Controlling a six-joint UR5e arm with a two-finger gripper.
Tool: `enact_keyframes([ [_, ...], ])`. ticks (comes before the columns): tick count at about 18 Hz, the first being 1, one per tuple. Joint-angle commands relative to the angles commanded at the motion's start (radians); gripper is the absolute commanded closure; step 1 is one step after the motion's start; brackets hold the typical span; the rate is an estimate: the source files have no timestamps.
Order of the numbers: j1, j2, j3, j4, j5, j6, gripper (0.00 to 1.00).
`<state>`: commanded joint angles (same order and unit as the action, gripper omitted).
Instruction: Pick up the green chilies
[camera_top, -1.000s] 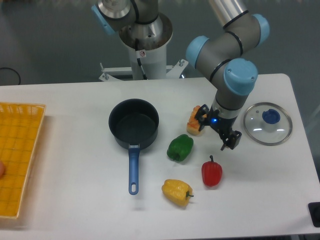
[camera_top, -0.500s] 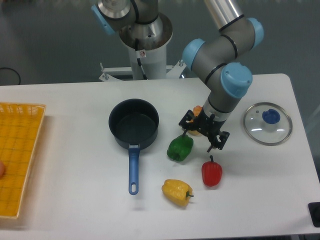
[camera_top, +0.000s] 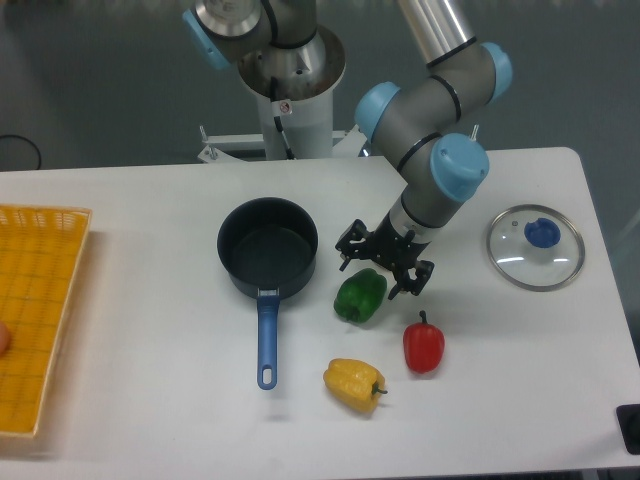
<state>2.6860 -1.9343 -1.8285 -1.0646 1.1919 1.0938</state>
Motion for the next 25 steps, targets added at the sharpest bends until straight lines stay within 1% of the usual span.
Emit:
enact_keyframes([
  [5,-0.008,-0.021,0.009,0.011,0.0,0.005,0.01],
  [11,-0.002,-0.028,0.021,0.014,0.002,0.008,0.01],
  [13,0.0,-0.041,0.025,0.021,0.002,0.008,0.01],
  [15,-0.003,-0.063,0.025,0.044,0.003,0.008,0.01],
  [17,-0.018,-0.098,0.025,0.072,0.005,0.009,0.01],
  [19,-0.035,-0.113,0.023,0.078,0.006,0.008,0.01],
  [21,-0.037,-0.121,0.025,0.08,0.008,0.008,0.02],
  [23,-0.037,-0.124,0.025,0.08,0.008,0.009,0.07],
  [25,-0.037,-0.124,0.026,0.08,0.008,0.011,0.2],
])
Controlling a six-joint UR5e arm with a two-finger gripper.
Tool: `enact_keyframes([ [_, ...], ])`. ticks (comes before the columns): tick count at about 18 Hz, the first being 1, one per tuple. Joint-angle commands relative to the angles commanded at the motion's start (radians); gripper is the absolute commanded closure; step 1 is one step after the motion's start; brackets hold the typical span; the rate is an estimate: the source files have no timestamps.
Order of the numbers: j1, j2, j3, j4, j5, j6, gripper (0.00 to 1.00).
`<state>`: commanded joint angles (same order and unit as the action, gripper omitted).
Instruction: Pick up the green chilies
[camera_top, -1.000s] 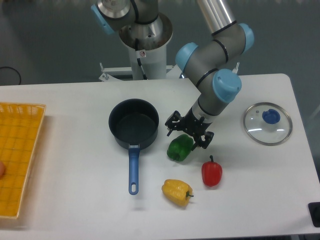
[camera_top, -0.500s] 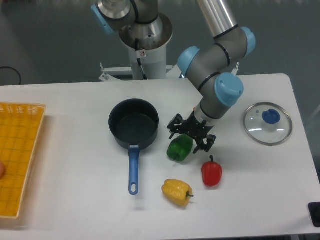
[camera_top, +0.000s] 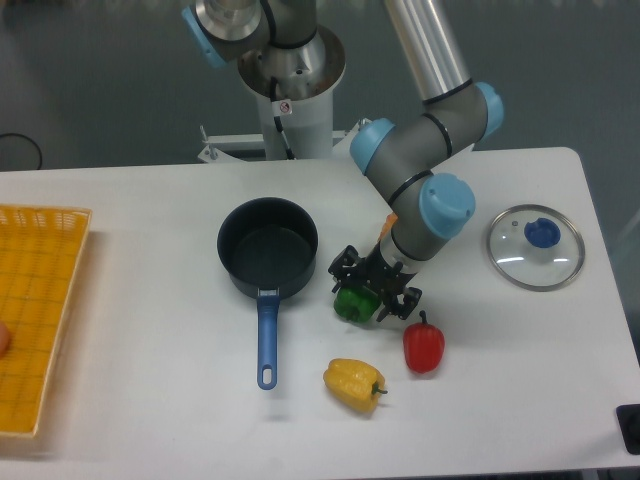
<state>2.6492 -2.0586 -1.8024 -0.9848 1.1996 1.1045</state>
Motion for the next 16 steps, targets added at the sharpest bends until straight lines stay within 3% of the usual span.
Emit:
enact_keyframes([
  [2,0.0,0.0,0.0,-0.002,0.0,0.012,0.3],
  [7,0.0,0.009,0.0,-0.003,0.0,0.037,0.38],
  [16,0.008,0.09,-0.003,-0.018,0.057,0.038,0.39],
])
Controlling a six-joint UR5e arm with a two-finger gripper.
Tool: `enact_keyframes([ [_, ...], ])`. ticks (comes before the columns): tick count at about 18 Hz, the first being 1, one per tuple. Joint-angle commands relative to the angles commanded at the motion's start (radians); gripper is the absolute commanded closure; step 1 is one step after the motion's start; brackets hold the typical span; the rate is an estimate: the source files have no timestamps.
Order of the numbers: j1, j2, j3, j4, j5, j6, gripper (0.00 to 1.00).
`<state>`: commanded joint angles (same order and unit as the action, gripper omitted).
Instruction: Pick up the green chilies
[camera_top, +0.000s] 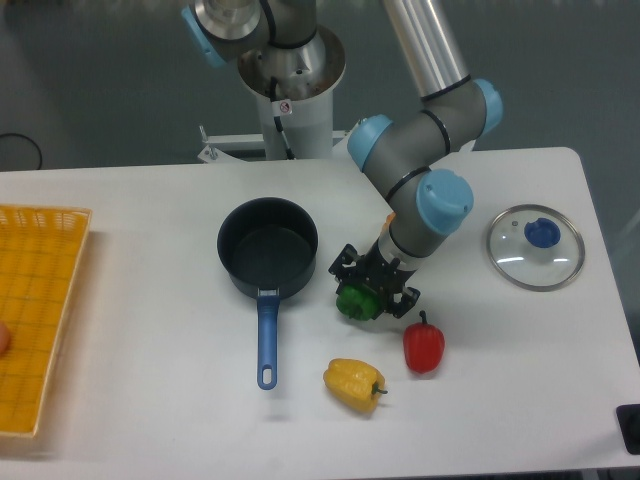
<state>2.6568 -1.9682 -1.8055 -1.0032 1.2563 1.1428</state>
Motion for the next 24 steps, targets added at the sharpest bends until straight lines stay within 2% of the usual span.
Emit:
enact_keyframes([
  [4,0.014,0.046,0.011,-0.051,0.07,0.043,0.39],
  [7,0.012,0.071,0.031,-0.098,0.176,0.125,0.39],
  [8,0.014,0.084,0.066,-0.147,0.254,0.202,0.39],
  [12,0.038,0.092,0.13,-0.218,0.342,0.303,0.39],
  [18,0.117,0.104,0.173,-0.232,0.347,0.5,0.39],
  [24,0.137,0.098,0.195,-0.23,0.347,0.54,0.39],
])
